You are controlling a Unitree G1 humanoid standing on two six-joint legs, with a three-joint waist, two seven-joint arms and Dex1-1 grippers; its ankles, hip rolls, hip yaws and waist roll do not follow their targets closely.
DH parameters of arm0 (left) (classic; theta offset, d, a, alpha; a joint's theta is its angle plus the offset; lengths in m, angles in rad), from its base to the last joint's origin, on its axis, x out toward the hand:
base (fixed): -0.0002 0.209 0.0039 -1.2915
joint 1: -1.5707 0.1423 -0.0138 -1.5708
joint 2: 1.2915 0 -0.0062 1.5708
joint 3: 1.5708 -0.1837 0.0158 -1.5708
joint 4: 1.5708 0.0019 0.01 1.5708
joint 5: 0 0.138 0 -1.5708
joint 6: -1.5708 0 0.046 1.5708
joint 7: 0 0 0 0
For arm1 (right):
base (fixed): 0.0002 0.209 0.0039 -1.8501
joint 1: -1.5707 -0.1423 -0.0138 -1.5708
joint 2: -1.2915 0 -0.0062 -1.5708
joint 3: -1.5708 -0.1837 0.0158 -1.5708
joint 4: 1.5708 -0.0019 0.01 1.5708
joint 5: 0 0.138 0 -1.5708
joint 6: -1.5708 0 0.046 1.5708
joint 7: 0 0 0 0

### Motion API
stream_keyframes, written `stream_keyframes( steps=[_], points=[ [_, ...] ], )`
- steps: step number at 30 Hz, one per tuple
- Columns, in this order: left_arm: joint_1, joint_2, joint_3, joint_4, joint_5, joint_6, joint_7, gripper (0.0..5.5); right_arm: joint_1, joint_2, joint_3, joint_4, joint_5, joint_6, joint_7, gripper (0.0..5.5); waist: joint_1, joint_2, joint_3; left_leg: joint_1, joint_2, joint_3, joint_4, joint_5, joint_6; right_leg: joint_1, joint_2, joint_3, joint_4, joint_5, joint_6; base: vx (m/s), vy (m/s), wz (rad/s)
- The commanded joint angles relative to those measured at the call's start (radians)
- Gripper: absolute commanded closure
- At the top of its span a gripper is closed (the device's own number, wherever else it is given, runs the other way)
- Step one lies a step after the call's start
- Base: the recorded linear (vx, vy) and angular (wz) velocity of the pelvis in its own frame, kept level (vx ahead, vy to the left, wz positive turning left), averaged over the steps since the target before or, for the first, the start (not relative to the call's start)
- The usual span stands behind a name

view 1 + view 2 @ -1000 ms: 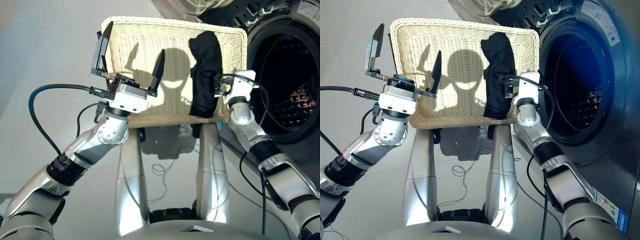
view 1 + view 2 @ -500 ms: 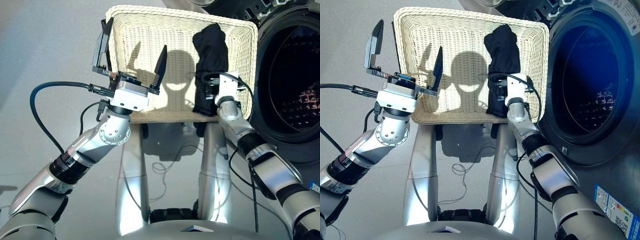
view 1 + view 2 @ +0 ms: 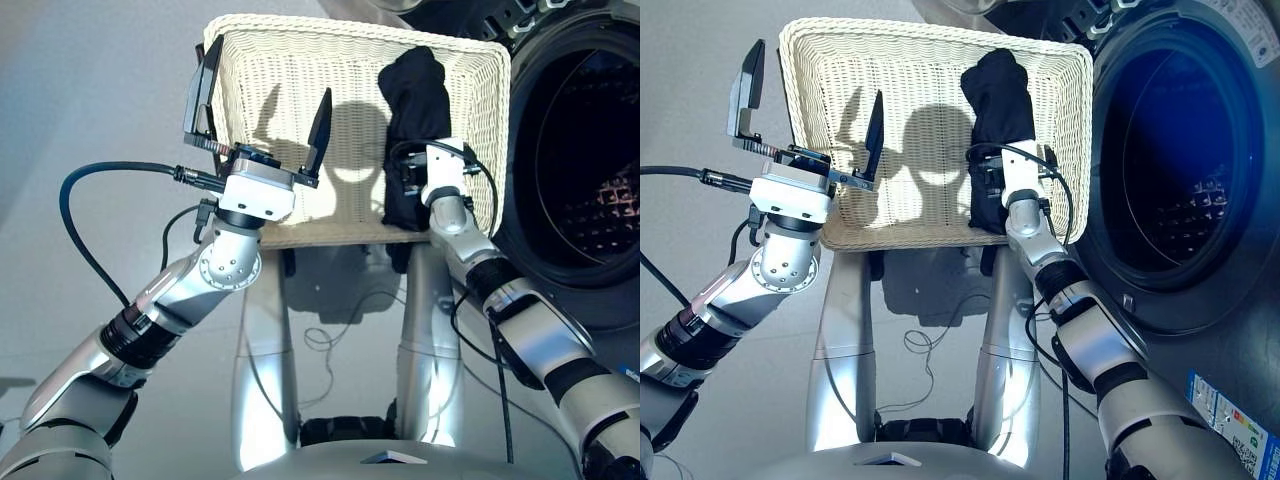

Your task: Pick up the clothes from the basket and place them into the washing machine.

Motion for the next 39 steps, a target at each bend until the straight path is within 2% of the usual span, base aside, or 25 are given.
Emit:
stream_keyframes(
  steps=[1,2,3,4,5,7,8,10,11,15,16,18,22,23,24,26,28,29,32,34,35,36,38,39],
  points=[
    [-0.009,-0.03,-0.011,-0.126,-0.007,-0.051,0.026,0.0,0.014,0.037,0.021,0.063,0.025,0.038,0.023,1.34,0.008,0.062,-0.012,0.0,-0.012,0.085,0.093,-0.089,0.071,0.007,-0.01,-0.036,0.04,-0.059,-0.003,0.0,0.0,0.0],
    [-0.02,-0.028,-0.007,-0.127,-0.006,-0.051,0.025,0.0,0.0,0.035,0.021,0.061,0.028,0.037,0.026,4.96,0.007,0.061,-0.012,-0.027,-0.014,0.086,0.08,-0.058,0.073,-0.018,-0.01,-0.036,0.024,-0.03,-0.006,0.0,0.0,0.0],
    [-0.014,-0.029,-0.011,-0.124,-0.006,-0.05,0.024,0.0,0.009,0.037,0.023,0.06,0.031,0.037,0.03,5.5,0.007,0.061,-0.012,-0.007,-0.013,0.084,0.089,-0.08,0.072,0.0,-0.009,-0.035,0.036,-0.052,-0.003,0.0,0.0,0.0],
    [-0.012,-0.028,-0.013,-0.123,-0.007,-0.05,0.022,0.0,0.014,0.039,0.024,0.056,0.034,0.036,0.034,5.5,0.007,0.061,-0.012,-0.001,-0.013,0.083,0.092,-0.087,0.071,0.005,-0.009,-0.035,0.042,-0.059,-0.003,0.0,0.0,0.0],
    [-0.021,-0.025,-0.006,-0.125,-0.008,-0.051,0.021,0.0,0.003,0.035,0.023,0.052,0.034,0.035,0.034,5.5,0.006,0.061,-0.012,-0.026,-0.014,0.082,0.08,-0.056,0.074,-0.019,-0.009,-0.036,0.027,-0.029,-0.007,0.0,0.0,0.0],
    [-0.006,-0.026,-0.007,-0.125,-0.013,-0.053,0.019,0.0,0.021,0.04,0.028,0.041,0.037,0.033,0.04,5.5,0.006,0.06,-0.012,0.0,-0.013,0.083,0.092,-0.085,0.071,0.005,-0.007,-0.035,0.042,-0.057,-0.003,-0.004,-0.002,-0.1],
    [-0.014,-0.024,0.001,-0.127,-0.015,-0.054,0.019,0.0,0.013,0.038,0.025,0.03,0.042,0.028,0.041,5.5,0.005,0.059,-0.012,-0.026,-0.014,0.084,0.079,-0.053,0.073,-0.019,-0.006,-0.036,0.025,-0.025,-0.007,0.0,0.0,0.0],
    [-0.001,-0.023,-0.004,-0.126,-0.017,-0.057,0.015,0.0,0.034,0.039,0.031,0.008,0.051,0.02,0.05,5.5,0.005,0.057,-0.012,0.001,-0.013,0.083,0.088,-0.083,0.072,0.007,-0.007,-0.035,0.035,-0.052,-0.003,-0.005,0.009,0.308],
    [-0.008,-0.019,0.003,-0.128,-0.017,-0.058,0.015,0.0,0.028,0.031,0.032,-0.011,0.052,0.017,0.051,5.5,0.003,0.055,-0.012,-0.024,-0.015,0.083,0.075,-0.053,0.075,-0.016,-0.007,-0.036,0.016,-0.022,-0.007,-0.064,0.013,0.152],
    [0.011,-0.018,0.003,-0.128,-0.017,-0.056,0.015,0.0,0.059,0.019,0.026,-0.053,0.066,0.002,0.045,5.5,-0.001,0.05,-0.012,0.005,-0.011,0.083,0.079,-0.081,0.073,0.011,-0.007,-0.036,0.022,-0.048,-0.003,0.021,0.002,-0.073],
    [0.003,-0.015,0.01,-0.128,-0.016,-0.056,0.014,0.0,0.053,0.012,0.02,-0.063,0.067,-0.004,0.043,5.5,-0.003,0.048,-0.012,-0.02,-0.013,0.083,0.066,-0.05,0.075,-0.012,-0.008,-0.036,0.004,-0.017,-0.007,0.0,0.0,0.0],
    [0.016,-0.016,0.006,-0.123,-0.016,-0.055,0.014,0.0,0.074,0.007,0.018,-0.077,0.073,-0.009,0.039,5.5,-0.005,0.045,-0.012,0.008,-0.013,0.083,0.078,-0.081,0.073,0.014,-0.007,-0.034,0.02,-0.048,-0.002,0.041,0.002,0.002],
    [0.022,-0.012,0.016,-0.121,-0.014,-0.053,0.02,0.0,0.118,-0.033,-0.017,-0.184,0.122,-0.049,0.018,5.5,-0.012,0.038,-0.012,0.013,-0.013,0.083,0.074,-0.081,0.073,0.021,-0.006,-0.033,0.014,-0.048,-0.001,-0.018,0.003,0.002],
    [0.013,-0.011,0.02,-0.123,-0.013,-0.053,0.02,0.0,0.11,-0.038,-0.02,-0.191,0.122,-0.048,0.017,5.5,-0.013,0.038,-0.012,-0.011,-0.014,0.084,0.062,-0.05,0.075,-0.001,-0.006,-0.033,-0.002,-0.018,-0.005,-0.071,0.009,0.017],
    [0.016,-0.007,0.024,-0.125,-0.011,-0.053,0.02,0.0,0.132,-0.055,-0.03,-0.23,0.128,-0.059,0.013,5.5,-0.016,0.034,-0.012,-0.009,-0.014,0.085,0.06,-0.05,0.075,0.001,-0.008,-0.034,-0.004,-0.018,-0.005,-0.068,0.013,0.031],
    [0.031,0.009,0.041,-0.131,0.005,-0.047,0.029,0.0,0.215,-0.113,-0.095,-0.372,0.148,-0.108,-0.018,5.5,-0.03,0.021,-0.012,-0.001,-0.013,0.088,0.052,-0.051,0.076,0.007,-0.006,-0.033,-0.011,-0.018,-0.001,0.0,0.0,0.0],
    [0.035,0.01,0.042,-0.131,0.008,-0.043,0.034,0.0,0.25,-0.123,-0.136,-0.409,0.174,-0.133,-0.033,5.5,-0.034,0.018,-0.012,0.002,-0.013,0.088,0.05,-0.051,0.077,0.01,-0.005,-0.032,-0.015,-0.018,0.001,0.0,0.0,0.0],
    [0.046,0.023,0.058,-0.139,0.018,-0.043,0.04,0.0,0.317,-0.142,-0.222,-0.488,0.216,-0.185,-0.057,5.5,-0.045,0.01,-0.012,0.004,-0.014,0.087,0.048,-0.052,0.079,0.012,-0.001,-0.03,-0.016,-0.02,0.003,0.0,0.0,0.0],
    [0.057,0.032,0.076,-0.146,0.025,-0.052,0.055,0.0,0.405,-0.161,-0.35,-0.578,0.258,-0.257,-0.087,5.5,-0.058,0.0,-0.012,0.012,-0.013,0.088,0.048,-0.056,0.08,0.02,0.001,-0.031,-0.013,-0.026,0.007,0.0,0.0,0.0],
    [0.06,0.035,0.08,-0.149,0.025,-0.056,0.059,0.0,0.435,-0.151,-0.418,-0.604,0.302,-0.299,-0.104,5.5,-0.063,-0.003,-0.012,0.016,-0.013,0.087,0.05,-0.059,0.081,0.021,0.002,-0.03,-0.009,-0.03,0.009,0.034,0.002,0.004],
    [0.064,0.034,0.076,-0.148,0.024,-0.056,0.059,0.0,0.442,-0.15,-0.418,-0.603,0.303,-0.299,-0.103,5.5,-0.061,-0.003,-0.012,0.034,-0.013,0.086,0.058,-0.081,0.08,0.038,0.002,-0.03,0.001,-0.051,0.012,0.0,0.0,0.0],
    [0.066,0.037,0.097,-0.151,0.026,-0.056,0.065,0.0,0.465,-0.149,-0.496,-0.644,0.296,-0.343,-0.146,5.5,-0.069,-0.009,-0.012,0.016,-0.014,0.088,0.051,-0.059,0.081,0.021,0.002,-0.03,-0.009,-0.029,0.009,0.0,0.0,0.0],
    [0.066,0.037,0.099,-0.151,0.026,-0.059,0.068,0.0,0.466,-0.148,-0.524,-0.645,0.295,-0.359,-0.167,5.5,-0.07,-0.009,-0.012,0.018,-0.014,0.087,0.055,-0.062,0.081,0.023,0.002,-0.031,-0.007,-0.031,0.01,-0.026,0.006,-0.025],
    [0.068,0.034,0.109,-0.155,0.024,-0.063,0.08,0.0,0.446,-0.139,-0.594,-0.619,0.322,-0.408,-0.22,5.5,-0.072,-0.008,-0.012,0.02,-0.014,0.086,0.056,-0.064,0.08,0.025,0.003,-0.031,-0.006,-0.032,0.01,0.0,0.0,0.0]
  ],
)
